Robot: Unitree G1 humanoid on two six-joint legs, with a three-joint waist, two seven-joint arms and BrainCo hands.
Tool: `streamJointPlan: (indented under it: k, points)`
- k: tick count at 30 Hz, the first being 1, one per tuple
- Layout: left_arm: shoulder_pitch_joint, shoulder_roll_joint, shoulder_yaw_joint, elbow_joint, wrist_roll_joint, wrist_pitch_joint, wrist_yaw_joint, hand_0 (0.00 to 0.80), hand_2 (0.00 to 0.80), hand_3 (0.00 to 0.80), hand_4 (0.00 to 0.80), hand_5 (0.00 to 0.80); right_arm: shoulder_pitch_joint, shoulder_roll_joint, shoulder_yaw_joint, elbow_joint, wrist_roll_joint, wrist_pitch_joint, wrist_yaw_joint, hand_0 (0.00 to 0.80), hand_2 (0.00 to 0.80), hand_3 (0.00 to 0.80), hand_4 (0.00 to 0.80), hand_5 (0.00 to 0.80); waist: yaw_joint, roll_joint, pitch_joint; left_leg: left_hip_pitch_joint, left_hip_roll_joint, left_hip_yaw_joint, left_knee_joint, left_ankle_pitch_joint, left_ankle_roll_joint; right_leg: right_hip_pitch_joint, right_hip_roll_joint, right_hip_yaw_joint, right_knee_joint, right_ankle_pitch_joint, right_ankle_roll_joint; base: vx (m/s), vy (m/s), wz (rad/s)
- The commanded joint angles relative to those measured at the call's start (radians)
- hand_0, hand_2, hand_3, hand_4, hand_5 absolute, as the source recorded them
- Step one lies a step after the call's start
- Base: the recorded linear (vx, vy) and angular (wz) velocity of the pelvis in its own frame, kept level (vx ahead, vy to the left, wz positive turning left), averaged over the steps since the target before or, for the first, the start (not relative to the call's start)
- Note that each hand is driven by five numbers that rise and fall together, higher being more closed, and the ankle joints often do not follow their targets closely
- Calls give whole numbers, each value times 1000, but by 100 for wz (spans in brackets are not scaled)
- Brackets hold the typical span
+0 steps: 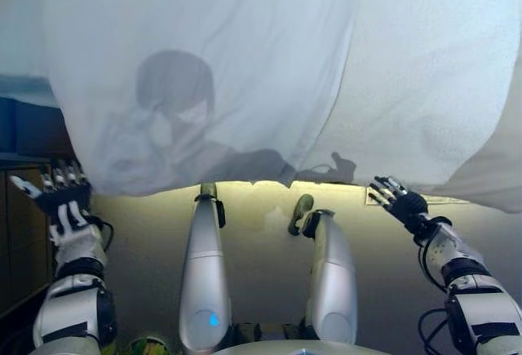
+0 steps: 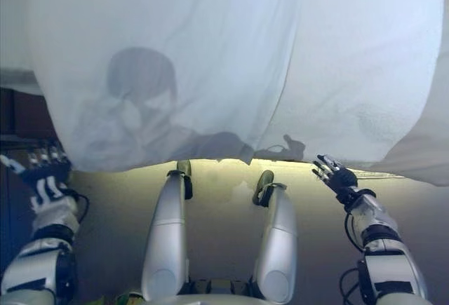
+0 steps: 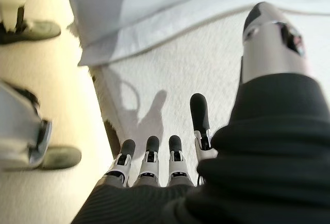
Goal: Make the bed neatly
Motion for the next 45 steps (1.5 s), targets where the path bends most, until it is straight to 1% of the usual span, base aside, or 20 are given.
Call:
streamJointPlan:
  k: [1,4,7,10,13,15,17,19,20,21,23,27,29,31,33,36,39,41,43,45]
  points:
    - [78,-44,-26,28,77,35,8,0,0,0,0,0,63,21,-53,-27,42,-28,-19,0,0,0,0,0,7,-4,-52,101,-18,44,-35,-31,8,78,-50,3,-94,136,57,44,-206,4]
    - [129,-85,-30,41,101,54,15,0,0,0,0,0,101,54,-70,-20,34,-32,-14,0,0,0,0,0,11,-7,-73,160,-19,43,-57,-31,9,135,-50,-7,-111,135,57,97,-170,3]
    - [180,-131,-42,68,183,72,21,0,0,0,0,0,133,96,-92,-12,37,-27,-34,0,0,0,0,0,12,-12,-93,235,-14,42,-86,-31,15,205,-54,-10,-133,139,56,106,-151,7]
    - [212,-150,-55,99,273,98,17,0,0,0,0,0,156,128,-102,18,31,-39,-23,0,0,0,0,0,16,-17,-114,305,-10,39,-136,-14,18,270,-55,-17,-172,155,58,101,-152,3]
    - [233,-159,-95,115,386,110,12,0,0,0,0,0,183,162,-94,8,16,-36,-23,0,0,0,0,0,13,-24,-138,380,-8,44,-208,17,20,339,-50,-18,-232,184,62,100,-137,6]
    - [246,-167,-122,128,455,124,4,0,0,0,0,0,209,183,-84,8,-11,-36,-20,0,0,0,0,0,8,-23,-164,445,-11,59,-277,46,21,397,-44,-22,-290,198,67,140,-112,2]
    - [255,-166,-149,131,490,137,16,0,0,0,0,0,227,194,-81,13,-20,-33,-17,0,0,0,0,0,2,-21,-191,487,-15,70,-336,78,20,438,-34,-24,-348,216,69,128,-102,-3]
    - [262,-167,-158,149,520,140,-1,0,0,0,0,0,251,206,-75,40,-31,-31,-7,0,0,0,0,0,-5,-11,-228,556,-20,90,-418,111,19,505,-22,-31,-425,237,69,190,-69,-8]
    - [269,-169,-159,156,549,134,1,0,0,0,0,0,267,216,-75,52,-37,-31,-7,0,0,0,0,0,-10,-6,-254,586,-24,97,-459,126,19,534,-15,-31,-462,242,68,213,-35,-8]
    - [273,-168,-162,159,573,131,3,0,0,0,0,0,275,221,-74,59,-33,-31,-10,0,0,0,0,0,-13,-3,-264,608,-26,101,-486,136,20,555,-12,-32,-486,245,67,237,-30,-7]
    - [275,-172,-192,181,693,120,15,0,0,0,0,0,296,241,-72,95,-26,-30,-39,0,0,0,0,0,-25,10,-315,677,-31,116,-581,167,18,622,8,-31,-569,253,59,255,-18,-2]
    - [274,-171,-259,216,923,65,53,0,0,0,0,0,309,260,-70,172,4,-27,-60,0,0,0,0,0,-38,34,-375,758,-31,132,-705,211,15,688,32,-34,-664,265,54,184,-6,-8]
    - [264,-166,-303,233,1034,21,97,0,0,0,0,0,303,268,-65,199,36,-37,-90,0,0,0,0,0,-43,47,-400,785,-31,139,-766,234,13,712,41,-38,-710,279,54,95,-25,-19]
    - [255,-166,-333,250,1111,0,154,0,0,0,0,0,299,272,-59,224,38,-45,-122,0,0,0,0,0,-46,58,-419,810,-31,143,-823,258,7,738,49,-47,-754,295,55,93,-34,-17]
    - [247,-170,-355,264,1197,-22,202,0,0,0,0,0,297,280,-53,245,49,-32,-156,0,0,0,0,0,-52,66,-436,824,-33,145,-853,269,5,759,57,-54,-787,304,53,76,-36,-12]
    - [249,-194,-369,288,1215,-25,245,0,0,0,0,0,304,290,-56,295,46,-35,-187,0,0,0,0,0,-55,70,-455,828,-37,141,-858,265,2,786,67,-65,-831,315,48,65,-54,-1]
    - [261,-239,-358,313,1186,-14,264,0,0,0,0,0,308,309,-59,346,-55,-35,-243,0,0,0,0,0,-53,68,-470,839,-36,151,-858,258,2,805,71,-73,-869,329,43,65,-66,-1]
    - [268,-267,-351,322,1184,-7,264,0,0,0,0,0,311,321,-56,370,-104,-21,-264,0,0,0,0,0,-49,67,-479,846,-34,154,-858,254,2,815,76,-75,-872,325,38,89,-71,-8]
    - [273,-293,-356,326,1172,-2,245,0,0,0,0,0,315,333,-49,386,-131,-24,-257,0,0,0,0,0,-44,65,-484,855,-32,152,-858,253,4,829,80,-80,-870,322,33,108,-74,-2]
    - [276,-307,-370,323,1195,-1,245,0,0,0,0,0,316,346,-26,380,-137,-29,-241,0,0,0,0,0,-41,66,-485,864,-30,148,-858,250,7,838,82,-82,-867,317,30,82,-52,1]
